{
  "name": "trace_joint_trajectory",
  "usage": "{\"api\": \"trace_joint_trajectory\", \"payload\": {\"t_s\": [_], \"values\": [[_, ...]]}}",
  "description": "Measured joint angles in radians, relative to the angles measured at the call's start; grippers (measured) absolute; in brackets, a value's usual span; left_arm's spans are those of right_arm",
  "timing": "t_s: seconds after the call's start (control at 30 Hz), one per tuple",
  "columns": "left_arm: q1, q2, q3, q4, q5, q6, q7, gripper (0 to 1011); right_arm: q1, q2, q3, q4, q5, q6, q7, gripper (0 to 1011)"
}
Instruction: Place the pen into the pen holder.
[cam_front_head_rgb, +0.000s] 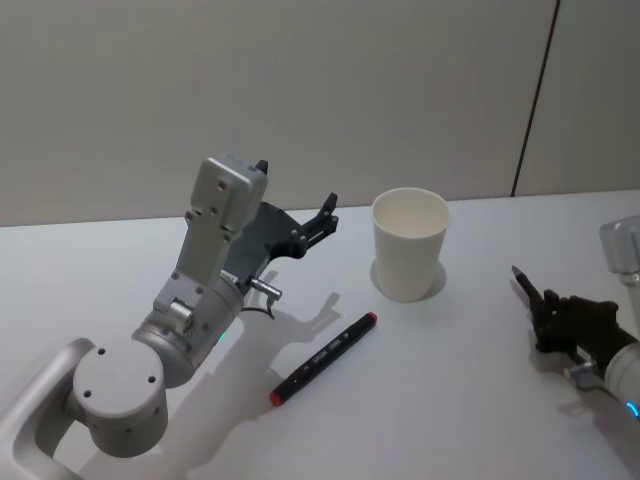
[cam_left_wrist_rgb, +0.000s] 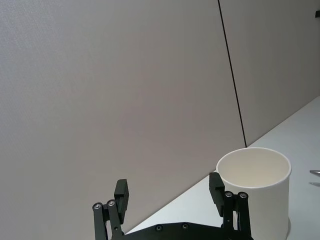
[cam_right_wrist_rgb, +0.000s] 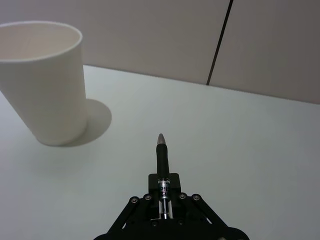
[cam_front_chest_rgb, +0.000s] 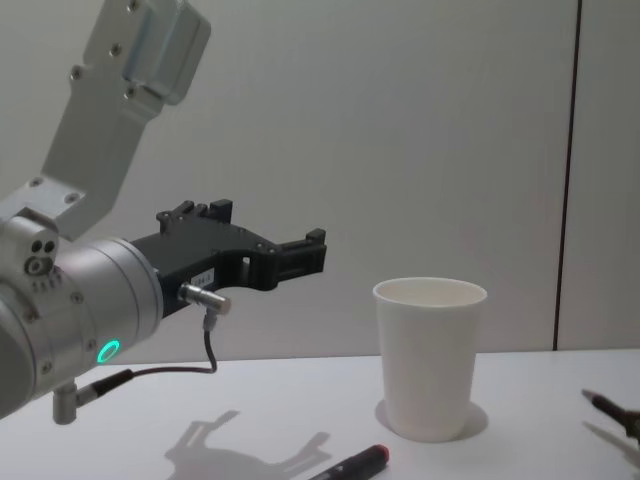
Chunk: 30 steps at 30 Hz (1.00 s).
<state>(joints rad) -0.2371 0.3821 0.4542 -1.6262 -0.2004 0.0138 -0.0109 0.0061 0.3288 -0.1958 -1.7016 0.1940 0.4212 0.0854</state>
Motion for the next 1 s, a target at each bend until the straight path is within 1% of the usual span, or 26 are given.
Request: {"api": "trace_joint_trajectory", "payload": {"t_s": [0.17, 0.2, 0.37, 0.43, 0.47, 0.57, 0.67, 0.7, 0.77, 0.87, 0.97, 1.0], "values": [[0.000, 0.000, 0.000, 0.000, 0.000, 0.000, 0.000, 1001, 0.003, -0.004, 0.005, 0.002, 0.007, -0.057, -0.007, 118], [0.000, 0.000, 0.000, 0.000, 0.000, 0.000, 0.000, 1001, 0.003, -0.004, 0.005, 0.002, 0.007, -0.057, -0.007, 118], [0.000, 0.000, 0.000, 0.000, 0.000, 0.000, 0.000, 1001, 0.008, -0.007, 0.012, 0.004, 0.014, -0.125, -0.012, 118], [0.000, 0.000, 0.000, 0.000, 0.000, 0.000, 0.000, 1001, 0.013, -0.009, 0.015, 0.006, 0.018, -0.163, -0.013, 118], [0.000, 0.000, 0.000, 0.000, 0.000, 0.000, 0.000, 1001, 0.013, -0.009, 0.015, 0.006, 0.018, -0.163, -0.013, 118], [0.000, 0.000, 0.000, 0.000, 0.000, 0.000, 0.000, 1001, 0.021, -0.013, 0.019, 0.009, 0.022, -0.215, -0.013, 117], [0.000, 0.000, 0.000, 0.000, 0.000, 0.000, 0.000, 1001, 0.028, -0.017, 0.020, 0.012, 0.025, -0.244, -0.013, 117], [0.000, 0.000, 0.000, 0.000, 0.000, 0.000, 0.000, 1001, 0.032, -0.019, 0.021, 0.015, 0.026, -0.267, -0.012, 117], [0.000, 0.000, 0.000, 0.000, 0.000, 0.000, 0.000, 1001, 0.039, -0.022, 0.023, 0.018, 0.027, -0.288, -0.010, 118], [0.000, 0.000, 0.000, 0.000, 0.000, 0.000, 0.000, 1001, 0.056, -0.032, 0.023, 0.029, 0.027, -0.342, -0.005, 118], [0.000, 0.000, 0.000, 0.000, 0.000, 0.000, 0.000, 1001, 0.068, -0.040, 0.023, 0.037, 0.027, -0.376, 0.000, 118], [0.000, 0.000, 0.000, 0.000, 0.000, 0.000, 0.000, 1001, 0.078, -0.045, 0.022, 0.044, 0.026, -0.397, 0.003, 118]]}}
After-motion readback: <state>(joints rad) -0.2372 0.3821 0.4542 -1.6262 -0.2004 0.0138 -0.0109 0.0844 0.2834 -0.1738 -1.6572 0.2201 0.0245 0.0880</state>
